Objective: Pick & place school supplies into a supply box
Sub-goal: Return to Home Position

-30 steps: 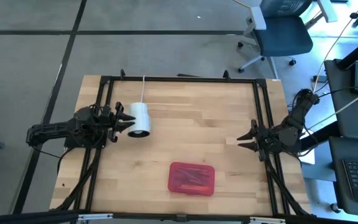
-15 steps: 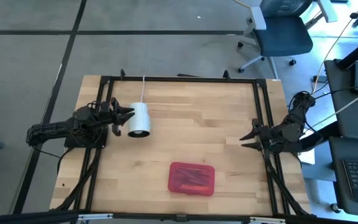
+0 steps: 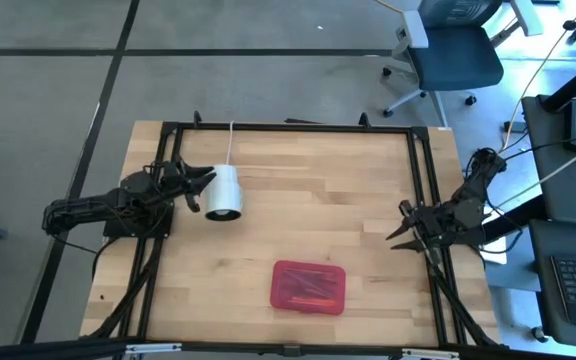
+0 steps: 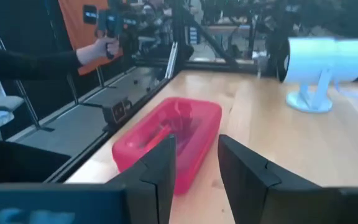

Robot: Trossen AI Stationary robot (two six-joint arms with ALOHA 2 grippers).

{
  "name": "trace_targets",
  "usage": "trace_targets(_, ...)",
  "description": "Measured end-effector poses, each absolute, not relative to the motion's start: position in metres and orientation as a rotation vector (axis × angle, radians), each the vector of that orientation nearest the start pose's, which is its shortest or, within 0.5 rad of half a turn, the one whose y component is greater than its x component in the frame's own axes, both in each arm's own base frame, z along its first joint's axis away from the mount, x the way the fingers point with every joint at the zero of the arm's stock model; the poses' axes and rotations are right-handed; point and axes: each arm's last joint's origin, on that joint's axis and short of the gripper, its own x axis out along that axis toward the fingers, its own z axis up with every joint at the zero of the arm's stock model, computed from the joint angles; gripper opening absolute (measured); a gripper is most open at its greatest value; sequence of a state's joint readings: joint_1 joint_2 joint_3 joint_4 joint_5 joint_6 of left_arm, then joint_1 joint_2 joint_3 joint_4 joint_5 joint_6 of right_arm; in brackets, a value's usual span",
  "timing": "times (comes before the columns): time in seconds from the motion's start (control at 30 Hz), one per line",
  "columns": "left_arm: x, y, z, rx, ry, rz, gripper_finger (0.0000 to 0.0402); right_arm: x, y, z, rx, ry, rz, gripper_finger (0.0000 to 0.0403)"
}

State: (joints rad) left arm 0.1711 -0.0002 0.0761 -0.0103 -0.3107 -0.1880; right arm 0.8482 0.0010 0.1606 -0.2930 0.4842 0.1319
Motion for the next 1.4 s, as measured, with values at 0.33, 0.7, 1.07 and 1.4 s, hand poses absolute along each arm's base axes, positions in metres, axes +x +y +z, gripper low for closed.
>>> trace_targets(0.33,0.088,0.024,0.187,-0.109,-0.075,0.463,0.0098,0.068,0.059,0.173,0.085,0.118,0.4,0.0123)
trace_targets(0.7,0.088,0.024,0.181,-0.106,-0.014,0.466,0.0098,0.069,0.056,0.173,0.005,0.092,0.317,0.0123)
trace_targets(1.07,0.088,0.024,0.181,-0.125,-0.019,0.461,0.0098,0.079,0.041,0.173,-0.074,0.087,0.14,0.0123)
trace_targets(1.4,0.088,0.024,0.181,-0.132,-0.021,0.461,0.0098,0.09,0.018,0.174,-0.092,0.085,0.062,0.0123)
